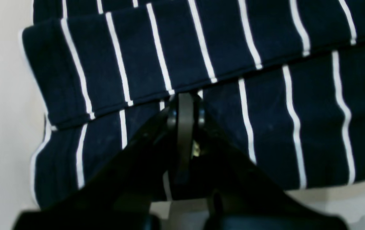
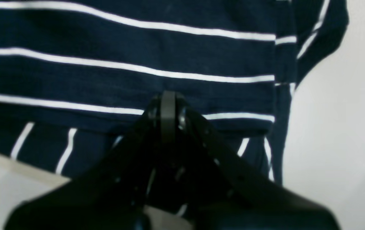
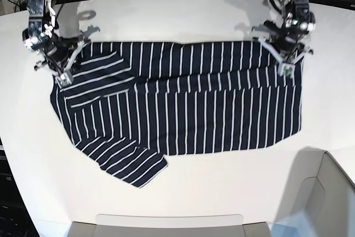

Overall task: Fold the T-shirt properly
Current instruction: 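Release the folded edge and raise both grippers, then move the right gripper to the hem corner and grasp it, then grasp the hem corner nearest the left gripper with the left gripper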

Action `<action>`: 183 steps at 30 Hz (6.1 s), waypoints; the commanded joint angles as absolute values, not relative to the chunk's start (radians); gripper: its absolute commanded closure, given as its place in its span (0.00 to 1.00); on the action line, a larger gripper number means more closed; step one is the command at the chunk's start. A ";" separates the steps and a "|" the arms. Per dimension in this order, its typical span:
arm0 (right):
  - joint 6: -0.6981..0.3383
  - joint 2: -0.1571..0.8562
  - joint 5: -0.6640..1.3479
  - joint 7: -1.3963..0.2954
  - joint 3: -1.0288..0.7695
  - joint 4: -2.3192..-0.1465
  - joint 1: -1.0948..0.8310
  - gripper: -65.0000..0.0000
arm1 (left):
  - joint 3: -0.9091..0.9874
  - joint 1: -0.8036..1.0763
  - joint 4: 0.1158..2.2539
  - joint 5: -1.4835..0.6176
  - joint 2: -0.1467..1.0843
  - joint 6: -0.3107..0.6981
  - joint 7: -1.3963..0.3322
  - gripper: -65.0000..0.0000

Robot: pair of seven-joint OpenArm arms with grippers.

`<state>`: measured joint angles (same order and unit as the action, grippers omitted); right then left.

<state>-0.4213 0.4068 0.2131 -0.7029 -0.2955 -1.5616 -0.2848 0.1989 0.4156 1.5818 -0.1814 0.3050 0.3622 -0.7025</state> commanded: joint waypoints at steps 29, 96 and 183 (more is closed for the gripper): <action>-0.438 0.418 0.300 -0.877 -0.450 -1.859 -0.421 1.00 | 0.463 0.573 1.891 -0.105 0.237 0.354 -0.915 1.00; -0.443 0.314 0.159 -0.665 0.148 -0.700 0.762 0.70 | 0.458 0.328 1.933 -0.111 0.213 0.354 -1.030 1.00; -0.519 0.268 0.122 -0.579 0.182 -0.596 0.665 0.70 | 0.197 -0.205 0.917 -0.575 0.651 0.512 -0.843 0.77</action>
